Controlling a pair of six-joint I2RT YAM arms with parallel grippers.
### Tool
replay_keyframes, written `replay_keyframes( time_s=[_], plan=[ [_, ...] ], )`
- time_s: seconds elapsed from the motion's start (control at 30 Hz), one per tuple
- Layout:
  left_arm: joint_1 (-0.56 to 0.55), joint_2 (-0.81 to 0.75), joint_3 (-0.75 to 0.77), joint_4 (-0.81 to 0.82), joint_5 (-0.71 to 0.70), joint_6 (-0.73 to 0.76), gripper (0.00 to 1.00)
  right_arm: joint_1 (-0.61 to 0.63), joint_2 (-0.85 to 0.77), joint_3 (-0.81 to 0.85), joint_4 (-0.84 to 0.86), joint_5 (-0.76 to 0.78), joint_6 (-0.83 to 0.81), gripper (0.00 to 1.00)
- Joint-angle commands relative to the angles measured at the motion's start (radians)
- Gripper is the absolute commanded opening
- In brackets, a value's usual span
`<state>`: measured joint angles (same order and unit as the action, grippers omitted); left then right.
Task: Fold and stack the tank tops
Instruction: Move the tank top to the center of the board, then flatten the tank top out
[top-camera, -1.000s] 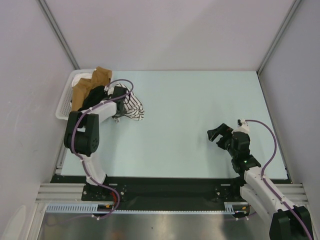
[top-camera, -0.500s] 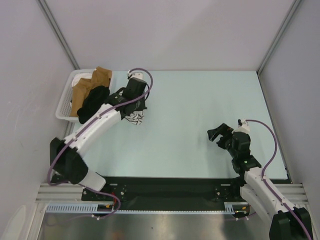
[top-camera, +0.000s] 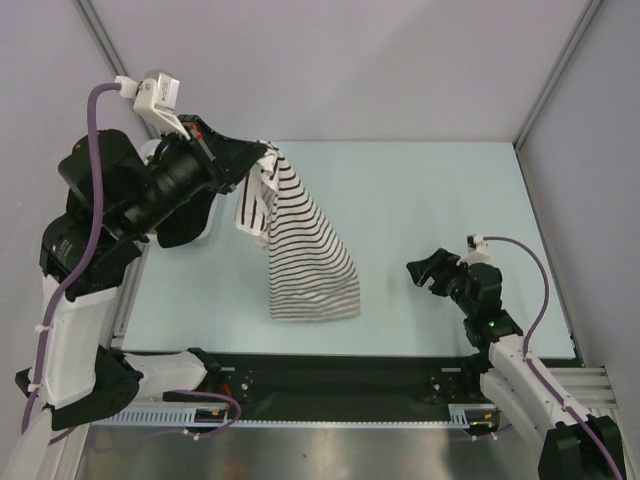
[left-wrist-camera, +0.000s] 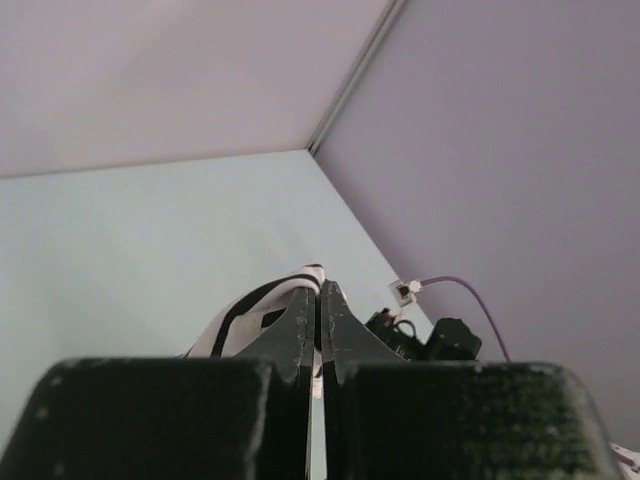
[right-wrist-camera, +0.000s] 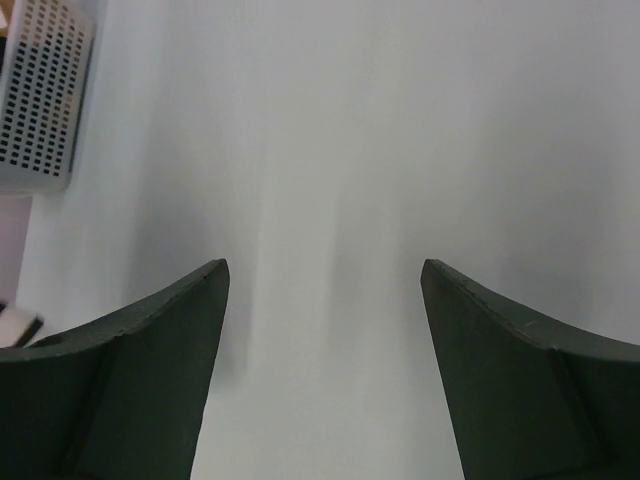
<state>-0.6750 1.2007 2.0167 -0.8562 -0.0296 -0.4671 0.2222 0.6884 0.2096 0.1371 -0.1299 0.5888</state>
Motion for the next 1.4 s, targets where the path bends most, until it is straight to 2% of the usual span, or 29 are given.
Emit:
replay_keyframes(
  time_s=[0.0,0.03,0.13,0.17,0.23,0.27,0.4,0.57,0.67,0.83,0.9,1.0,1.13,1.37],
  plan=[
    [-0.006,0.050,0.059,-0.050,0.079,-0.038,0.00,0.000,-0.013,-0.009,0.085,-0.101,-0.050,0.82],
    [-0.006,0.040,0.045,-0.049,0.062,-0.039,0.00,0.002,-0.019,-0.013,0.104,-0.178,-0.070,0.77],
    [-0.006,0.004,-0.042,-0.021,0.033,-0.045,0.00,0.035,-0.024,-0.029,0.214,-0.319,-0.078,0.75],
    [-0.006,-0.006,-0.067,0.005,0.031,-0.051,0.00,0.089,-0.026,-0.029,0.240,-0.339,-0.089,0.75],
    [-0.006,-0.027,-0.139,0.037,0.033,-0.064,0.00,0.156,-0.024,-0.018,0.265,-0.333,-0.118,0.75],
    [-0.006,-0.033,-0.162,0.069,0.033,-0.065,0.00,0.230,-0.018,-0.004,0.266,-0.324,-0.148,0.75],
    [-0.006,-0.062,-0.310,0.147,0.037,-0.085,0.00,0.353,0.040,0.045,0.227,-0.275,-0.185,0.77],
    [-0.006,-0.093,-0.395,0.201,0.033,-0.090,0.00,0.466,0.180,0.108,0.170,-0.281,-0.198,0.89],
    [-0.006,-0.096,-0.372,0.177,-0.039,-0.076,0.00,0.601,0.217,0.128,0.108,-0.206,-0.199,0.88],
    [-0.005,-0.067,-0.383,0.167,-0.142,-0.035,0.01,0.899,0.269,0.193,0.004,0.077,-0.163,0.79],
    [-0.001,-0.050,-0.403,0.184,-0.176,-0.025,0.01,0.934,0.302,0.227,-0.083,0.194,-0.136,0.77],
    [0.035,-0.001,-0.412,0.192,-0.153,-0.015,0.00,0.990,0.356,0.280,-0.132,0.251,-0.122,0.74],
    [0.103,0.043,-0.437,0.232,-0.073,-0.015,0.00,1.056,0.442,0.341,-0.117,0.260,-0.167,0.73],
    [0.204,0.103,-0.499,0.293,0.002,-0.005,0.00,1.102,0.769,0.620,-0.166,0.277,-0.257,0.62]
  ],
)
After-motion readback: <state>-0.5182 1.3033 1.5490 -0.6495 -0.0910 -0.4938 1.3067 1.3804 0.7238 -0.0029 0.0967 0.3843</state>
